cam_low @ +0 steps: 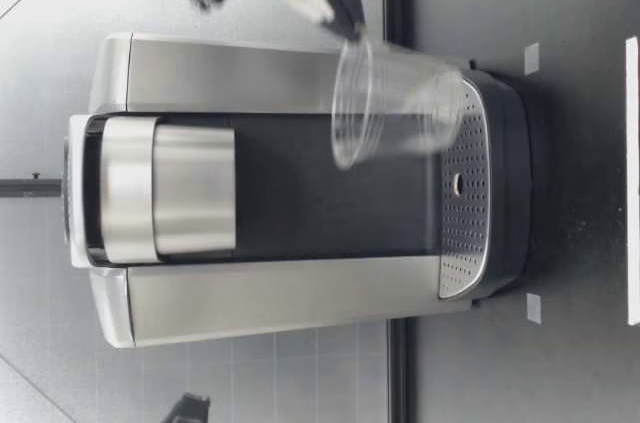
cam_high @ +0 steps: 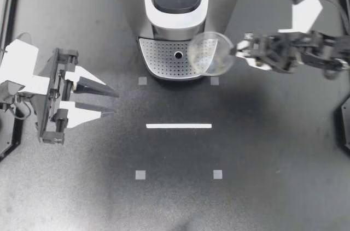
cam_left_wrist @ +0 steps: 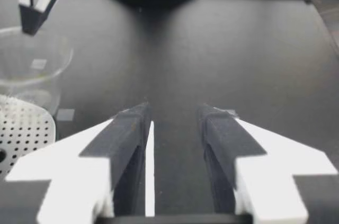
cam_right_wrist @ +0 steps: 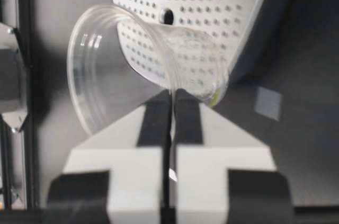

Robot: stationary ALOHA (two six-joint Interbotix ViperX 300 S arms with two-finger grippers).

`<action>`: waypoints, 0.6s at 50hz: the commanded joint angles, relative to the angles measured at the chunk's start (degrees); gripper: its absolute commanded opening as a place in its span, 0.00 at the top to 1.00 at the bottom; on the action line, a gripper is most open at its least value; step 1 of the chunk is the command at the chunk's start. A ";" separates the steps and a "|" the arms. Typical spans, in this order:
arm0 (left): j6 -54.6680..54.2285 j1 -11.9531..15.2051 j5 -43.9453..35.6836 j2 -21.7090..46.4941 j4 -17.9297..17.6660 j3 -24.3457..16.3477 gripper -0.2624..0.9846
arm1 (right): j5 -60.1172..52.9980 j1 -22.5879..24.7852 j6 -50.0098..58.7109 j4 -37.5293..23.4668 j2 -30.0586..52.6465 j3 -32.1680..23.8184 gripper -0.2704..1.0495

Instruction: Place the coffee capsule inside the capsule container, then place the cup onto the center of the cup tray, then push the 'Hot Water' and 'Travel Mug' buttons.

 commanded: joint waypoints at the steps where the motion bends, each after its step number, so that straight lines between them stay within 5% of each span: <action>1: -0.09 0.26 -0.44 -0.70 -0.09 -0.62 0.49 | -0.88 0.35 -0.09 0.00 1.67 -3.16 0.77; 30: 0.00 0.18 -0.53 -0.79 -0.09 -0.53 0.50 | -2.72 0.35 0.00 0.00 6.94 -7.12 0.77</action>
